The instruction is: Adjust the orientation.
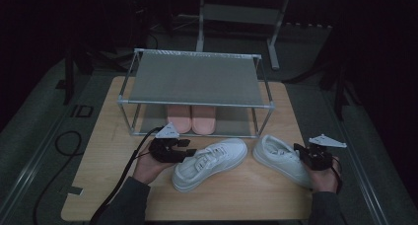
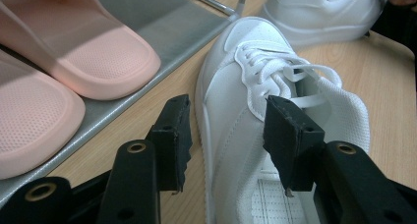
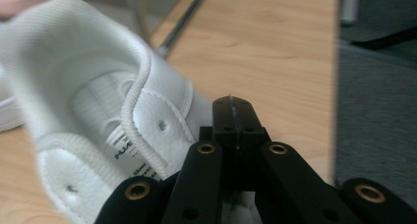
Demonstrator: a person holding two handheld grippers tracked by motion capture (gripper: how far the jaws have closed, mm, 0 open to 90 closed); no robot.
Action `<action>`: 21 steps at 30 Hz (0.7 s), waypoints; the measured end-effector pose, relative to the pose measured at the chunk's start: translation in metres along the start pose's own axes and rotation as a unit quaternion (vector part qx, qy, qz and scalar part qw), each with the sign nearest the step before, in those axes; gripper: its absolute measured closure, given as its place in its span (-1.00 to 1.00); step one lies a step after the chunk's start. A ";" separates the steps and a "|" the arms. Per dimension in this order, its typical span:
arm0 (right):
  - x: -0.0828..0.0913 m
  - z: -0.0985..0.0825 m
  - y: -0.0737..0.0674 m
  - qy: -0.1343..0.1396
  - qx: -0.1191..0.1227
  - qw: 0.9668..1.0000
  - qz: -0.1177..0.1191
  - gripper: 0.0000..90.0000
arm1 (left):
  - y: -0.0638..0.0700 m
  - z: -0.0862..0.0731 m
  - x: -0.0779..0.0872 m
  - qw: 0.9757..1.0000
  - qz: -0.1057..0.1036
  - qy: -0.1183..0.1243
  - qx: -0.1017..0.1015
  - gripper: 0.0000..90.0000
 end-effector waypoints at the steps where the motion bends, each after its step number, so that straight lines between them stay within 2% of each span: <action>1: -0.003 -0.001 -0.007 -0.003 0.005 1.000 0.017 1.00 | 0.000 0.000 0.000 1.000 0.001 0.000 0.000 0.18; 3: -0.003 0.000 -0.019 0.000 0.021 0.999 0.033 1.00 | -0.001 0.000 0.001 1.000 0.001 -0.002 0.000 0.18; 5: -0.002 -0.001 -0.022 -0.005 0.037 0.999 0.025 1.00 | -0.001 -0.001 0.001 1.000 0.003 -0.002 0.000 0.18; 8: 0.000 -0.002 -0.023 -0.004 0.037 0.999 0.038 1.00 | 0.000 -0.001 0.002 1.000 0.002 -0.001 -0.001 0.18; 13: 0.001 -0.003 -0.025 -0.006 0.040 0.998 0.045 1.00 | -0.001 0.000 0.003 1.000 0.002 0.001 0.000 0.18; 18: 0.003 0.008 -0.022 0.002 0.035 0.999 0.023 1.00 | -0.001 0.000 0.002 1.000 0.001 0.001 0.001 0.18; 21: 0.008 0.019 -0.026 0.019 0.026 0.999 0.027 1.00 | -0.001 0.000 0.002 1.000 0.001 -0.001 0.001 0.18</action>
Point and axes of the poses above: each handheld gripper's, and its own axes: x roughly backward along the jaws, z roughly out of its top, y roughly to its right, the point moved 8 cm from there along -x, roughly forward along the jaws
